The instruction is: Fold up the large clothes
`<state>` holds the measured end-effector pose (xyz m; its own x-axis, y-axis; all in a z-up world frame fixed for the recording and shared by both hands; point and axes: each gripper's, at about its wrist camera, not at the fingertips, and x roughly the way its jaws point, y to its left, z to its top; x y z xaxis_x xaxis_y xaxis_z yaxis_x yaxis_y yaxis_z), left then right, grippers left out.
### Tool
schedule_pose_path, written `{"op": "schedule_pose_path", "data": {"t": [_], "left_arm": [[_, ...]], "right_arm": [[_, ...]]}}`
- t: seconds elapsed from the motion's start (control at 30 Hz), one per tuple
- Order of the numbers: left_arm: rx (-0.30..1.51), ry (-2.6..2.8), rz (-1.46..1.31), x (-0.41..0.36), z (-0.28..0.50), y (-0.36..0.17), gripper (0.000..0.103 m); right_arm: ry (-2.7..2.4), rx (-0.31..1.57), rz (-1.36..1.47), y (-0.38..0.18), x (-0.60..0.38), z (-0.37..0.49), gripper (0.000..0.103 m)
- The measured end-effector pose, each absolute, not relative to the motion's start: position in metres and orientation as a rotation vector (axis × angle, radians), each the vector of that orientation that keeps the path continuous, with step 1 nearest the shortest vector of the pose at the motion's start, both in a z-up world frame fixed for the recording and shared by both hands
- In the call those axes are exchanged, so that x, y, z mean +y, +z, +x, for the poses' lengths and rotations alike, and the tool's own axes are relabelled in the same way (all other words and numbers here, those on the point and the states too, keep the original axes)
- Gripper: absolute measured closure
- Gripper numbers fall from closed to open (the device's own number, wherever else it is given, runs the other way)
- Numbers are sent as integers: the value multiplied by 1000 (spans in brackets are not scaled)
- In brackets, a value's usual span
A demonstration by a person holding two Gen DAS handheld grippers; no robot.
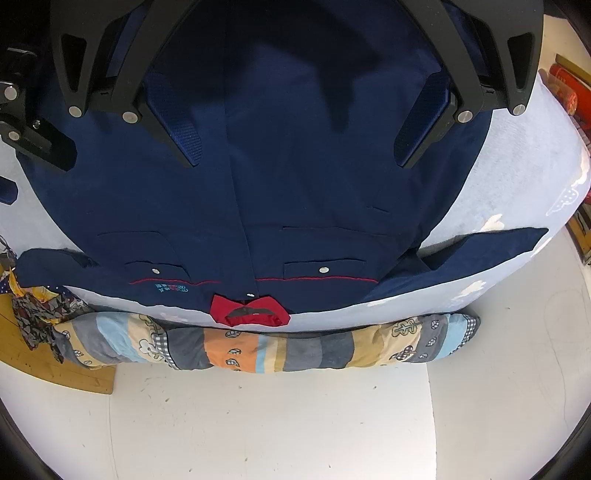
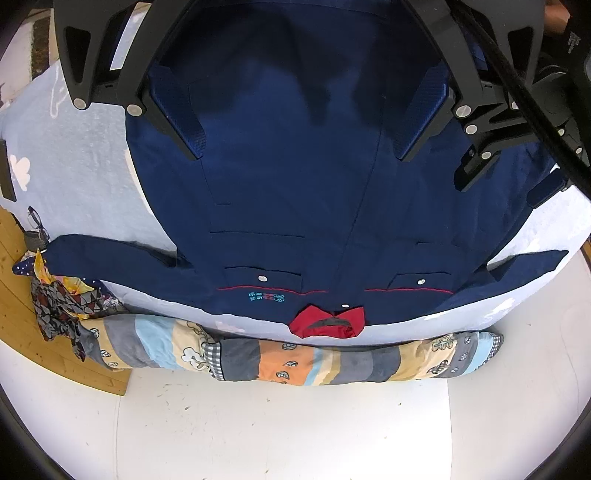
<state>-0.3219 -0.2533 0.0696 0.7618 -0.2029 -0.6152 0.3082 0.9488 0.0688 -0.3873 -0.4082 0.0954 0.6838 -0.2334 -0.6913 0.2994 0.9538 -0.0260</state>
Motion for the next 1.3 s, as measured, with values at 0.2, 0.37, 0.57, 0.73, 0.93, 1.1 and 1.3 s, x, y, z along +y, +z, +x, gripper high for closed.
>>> {"op": "schedule_pose_path", "data": {"t": [0.2, 0.37, 0.57, 0.73, 0.93, 1.1, 1.3], "left_arm": [[646, -280, 172, -252, -323, 69, 0], [647, -279, 169, -250, -323, 68, 0], [647, -277, 169, -247, -324, 66, 0], [647, -274, 169, -247, -323, 66, 0], [643, -277, 166, -247, -323, 67, 0], [640, -278, 166, -246, -322, 68, 0], [635, -289, 161, -248, -325, 73, 0]], "right_arm": [[-299, 774, 92, 95, -408, -387, 0], [-297, 775, 98, 94, -410, -386, 0], [-297, 773, 103, 94, -410, -386, 0], [-303, 778, 92, 93, -410, -385, 0], [-308, 778, 86, 93, -410, -385, 0], [-307, 778, 93, 93, -412, -386, 0], [-306, 778, 96, 94, -412, -387, 0]]}}
